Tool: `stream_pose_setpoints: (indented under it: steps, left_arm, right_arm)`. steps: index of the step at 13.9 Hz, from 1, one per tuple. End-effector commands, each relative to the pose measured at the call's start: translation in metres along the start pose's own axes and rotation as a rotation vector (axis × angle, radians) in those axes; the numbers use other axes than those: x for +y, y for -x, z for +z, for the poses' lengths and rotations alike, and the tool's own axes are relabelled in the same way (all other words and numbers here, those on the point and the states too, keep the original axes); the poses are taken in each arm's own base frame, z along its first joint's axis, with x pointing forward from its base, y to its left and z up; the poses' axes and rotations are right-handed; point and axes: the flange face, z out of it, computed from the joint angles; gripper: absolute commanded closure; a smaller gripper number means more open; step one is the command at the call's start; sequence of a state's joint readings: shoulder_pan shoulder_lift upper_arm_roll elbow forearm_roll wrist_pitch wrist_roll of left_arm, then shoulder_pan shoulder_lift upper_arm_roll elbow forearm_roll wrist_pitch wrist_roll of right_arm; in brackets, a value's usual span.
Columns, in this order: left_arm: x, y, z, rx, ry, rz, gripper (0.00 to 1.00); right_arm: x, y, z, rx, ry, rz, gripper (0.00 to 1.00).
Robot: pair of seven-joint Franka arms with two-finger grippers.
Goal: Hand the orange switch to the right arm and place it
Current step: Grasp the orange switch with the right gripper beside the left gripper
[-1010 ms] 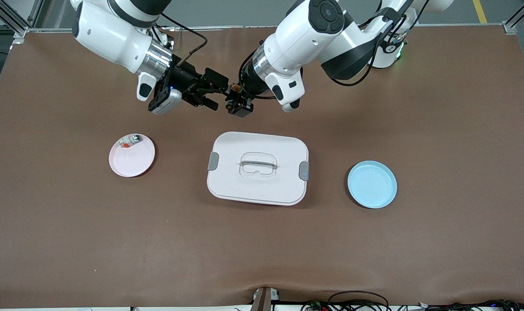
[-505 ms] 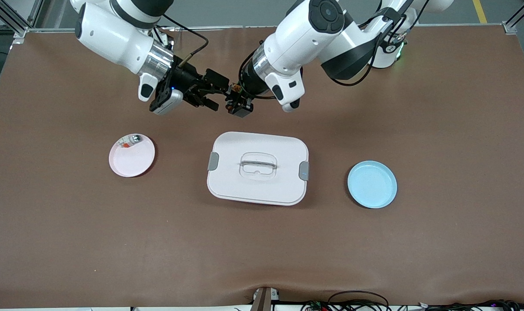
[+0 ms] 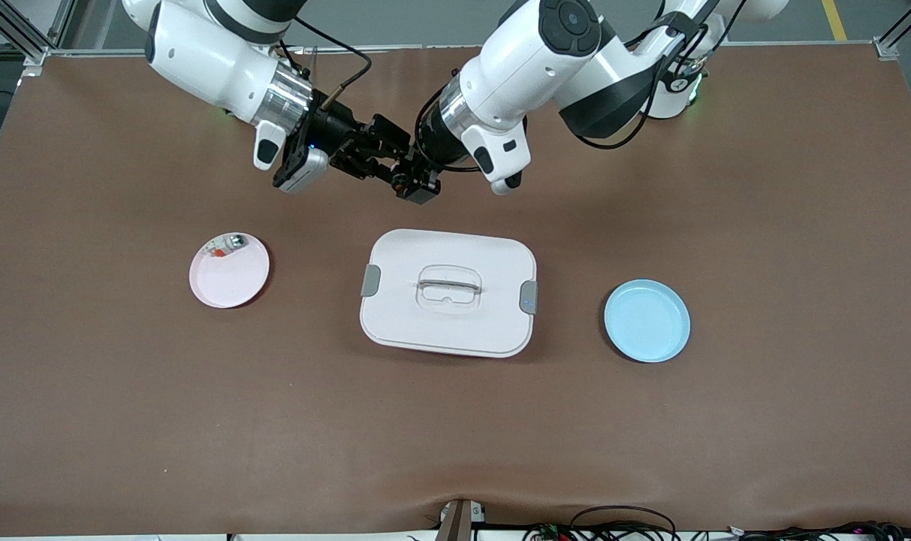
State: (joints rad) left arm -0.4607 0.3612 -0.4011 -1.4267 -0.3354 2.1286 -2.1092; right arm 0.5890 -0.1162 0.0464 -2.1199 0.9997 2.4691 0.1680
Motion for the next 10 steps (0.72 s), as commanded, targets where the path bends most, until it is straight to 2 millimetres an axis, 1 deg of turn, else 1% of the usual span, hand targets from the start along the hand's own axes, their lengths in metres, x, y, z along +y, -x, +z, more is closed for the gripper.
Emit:
stream_pose_setpoints:
  steps: [1,2,3,8,9,10]
  left_arm:
    - [-0.0013,0.0034,-0.0076,0.009,0.023,-0.010,0.60]
    - [-0.0013,0.0034,-0.0076,0.009,0.023,-0.010,0.60]
    - [-0.0013,0.0034,-0.0076,0.009,0.023,-0.010,0.60]
    - [-0.0014,0.0030,-0.0070,0.011,0.022,-0.005,0.55]
    - [0.0004,0.0009,-0.0081,0.012,0.025,-0.001,0.47]
    - [0.0012,0.0000,-0.0085,0.015,0.028,0.002,0.34]
  right_arm:
    - [-0.0027,0.0063,-0.0092,0.006,-0.028,0.000,0.70]
    - [-0.0044,0.0054,-0.0107,0.007,-0.031,-0.002,0.91]
    - [-0.0065,0.0050,-0.0118,0.009,-0.034,-0.002,1.00]
    - [-0.0075,0.0046,-0.0104,0.007,-0.035,0.020,1.00]
    - [-0.0077,0.0043,-0.0101,0.007,-0.035,0.020,1.00]
    - [-0.0097,0.0039,-0.0113,0.009,-0.038,0.016,1.00]
